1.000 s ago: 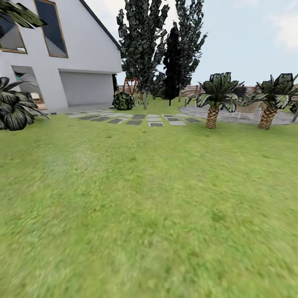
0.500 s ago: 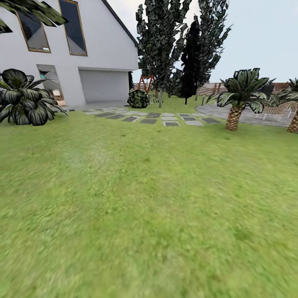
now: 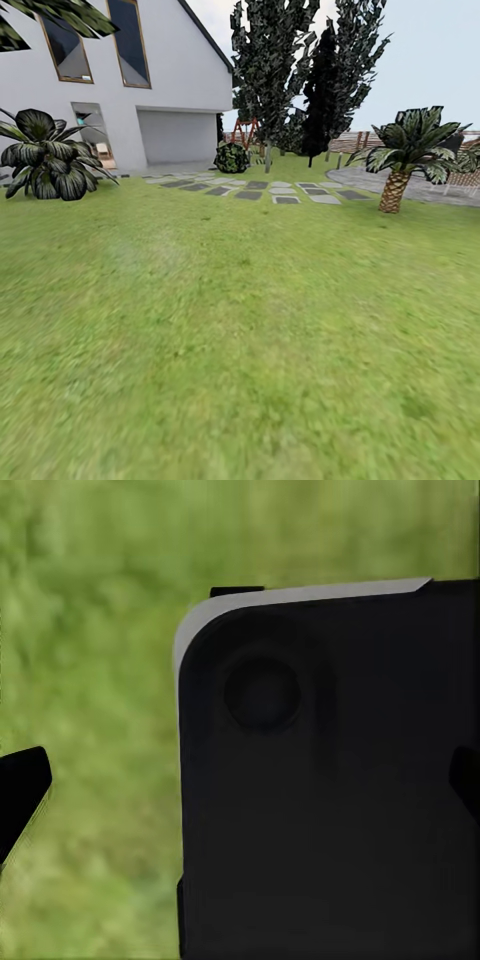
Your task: Take the three Easter eggs out of the wicker basket on the lawn in the garden, then place them on the lawn next to a single tree (choose any tree) so that all three eggs are next to the same tree and none are left in the basket.
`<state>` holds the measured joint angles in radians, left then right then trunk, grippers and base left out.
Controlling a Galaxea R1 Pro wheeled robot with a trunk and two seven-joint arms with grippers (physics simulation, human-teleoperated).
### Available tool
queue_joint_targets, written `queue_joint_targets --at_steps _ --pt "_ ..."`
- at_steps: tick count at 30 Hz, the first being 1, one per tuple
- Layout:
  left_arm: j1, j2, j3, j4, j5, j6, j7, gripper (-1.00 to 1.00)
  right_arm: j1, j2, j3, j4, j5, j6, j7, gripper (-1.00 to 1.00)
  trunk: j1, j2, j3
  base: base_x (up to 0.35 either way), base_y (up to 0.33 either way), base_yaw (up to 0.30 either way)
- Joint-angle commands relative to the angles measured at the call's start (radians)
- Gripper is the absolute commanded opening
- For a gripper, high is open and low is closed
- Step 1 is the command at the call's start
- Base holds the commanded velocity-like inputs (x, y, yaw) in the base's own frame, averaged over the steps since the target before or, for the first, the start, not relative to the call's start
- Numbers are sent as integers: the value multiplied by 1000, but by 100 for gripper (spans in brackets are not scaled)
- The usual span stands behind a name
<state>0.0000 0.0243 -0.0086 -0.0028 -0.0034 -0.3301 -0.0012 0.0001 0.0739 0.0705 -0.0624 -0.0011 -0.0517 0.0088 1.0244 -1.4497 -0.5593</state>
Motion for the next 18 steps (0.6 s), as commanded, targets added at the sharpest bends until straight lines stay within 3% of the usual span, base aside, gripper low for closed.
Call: queue_joint_targets --at_steps 1,18 --pt "0 0 -1 0 0 -3 0 100 0 0 6 0 0 -2 0 100 1 0 -1 339 1 5" --pt "0 6 -4 0 -1 -22 0 100 1 0 6 1 -2 -3 0 100 1 0 -1 339 0 1"
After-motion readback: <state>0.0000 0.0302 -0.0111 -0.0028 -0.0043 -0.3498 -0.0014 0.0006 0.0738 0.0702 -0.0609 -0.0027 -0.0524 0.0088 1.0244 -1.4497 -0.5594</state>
